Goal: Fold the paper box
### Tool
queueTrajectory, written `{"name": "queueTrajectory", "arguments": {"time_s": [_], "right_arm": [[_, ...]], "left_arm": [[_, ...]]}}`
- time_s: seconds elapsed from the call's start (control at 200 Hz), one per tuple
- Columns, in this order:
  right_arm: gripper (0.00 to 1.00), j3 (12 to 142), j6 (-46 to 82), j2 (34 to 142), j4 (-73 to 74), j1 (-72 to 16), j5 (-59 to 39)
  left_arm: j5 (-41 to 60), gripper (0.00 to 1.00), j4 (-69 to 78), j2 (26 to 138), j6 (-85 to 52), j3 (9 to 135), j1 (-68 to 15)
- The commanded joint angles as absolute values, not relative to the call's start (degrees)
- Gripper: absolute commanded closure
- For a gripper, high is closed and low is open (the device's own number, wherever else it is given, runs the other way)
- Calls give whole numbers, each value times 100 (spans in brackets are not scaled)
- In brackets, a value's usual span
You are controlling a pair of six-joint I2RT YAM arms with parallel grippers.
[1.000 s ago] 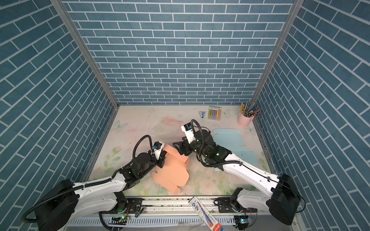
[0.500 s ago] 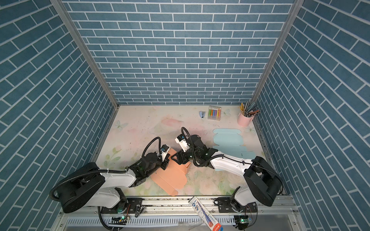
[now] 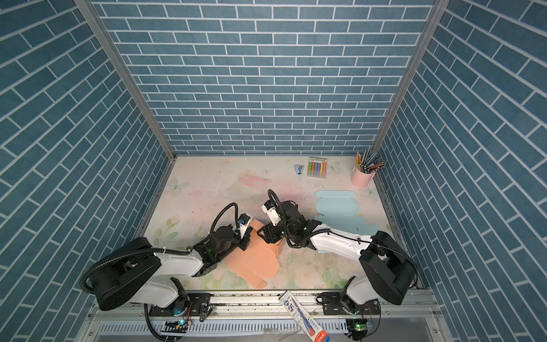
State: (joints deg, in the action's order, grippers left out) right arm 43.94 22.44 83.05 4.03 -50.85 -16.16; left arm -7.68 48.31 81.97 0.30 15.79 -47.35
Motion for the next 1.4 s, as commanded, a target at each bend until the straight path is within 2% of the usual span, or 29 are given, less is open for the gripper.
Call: {"name": "queueTrajectory", "arguments": {"time_s": [0.0, 0.265, 0.39, 0.505, 0.815, 0.945, 1.005, 1.295, 1.345, 1.395], "right_arm": [[40, 4386, 2122, 8271, 248, -5096, -1373], [43, 4374, 2109, 8226, 133, -5092, -1098], [43, 4409, 2145, 8258, 31, -5060, -932], [43, 4367, 2147, 8290, 173, -4909, -1177], [46, 4022, 2450, 8360, 843, -4171, -2188], [49, 3841, 2629, 8424, 1155, -3847, -2591], [50, 3753, 2714, 8424, 1297, -3718, -2714], [53, 3282, 3262, 8490, 2241, -3172, -3463], [53, 3255, 3245, 8477, 2241, -3140, -3455], [53, 3222, 3239, 8479, 2282, -3107, -3462]], "left_arm": [[-765, 76, 4873, 8116, 44, 1544, -4777], [-806, 73, 4759, 7955, -48, 1489, -4889], [-910, 65, 4476, 7653, -184, 1369, -5041], [-1053, 57, 3881, 7127, -564, 1262, -5243], [-1627, 48, 956, 5101, -2468, 1408, -5578], [-2017, 43, -1196, 4585, -3955, 2168, -5510], [-1791, 42, -1847, 4549, -4375, 2547, -5473], [-1283, 29, -1766, 3850, -5076, 2388, -5473], [-1274, 23, -1759, 3850, -5194, 2339, -5487], [-1344, 13, -1766, 3834, -5449, 2239, -5478]]}}
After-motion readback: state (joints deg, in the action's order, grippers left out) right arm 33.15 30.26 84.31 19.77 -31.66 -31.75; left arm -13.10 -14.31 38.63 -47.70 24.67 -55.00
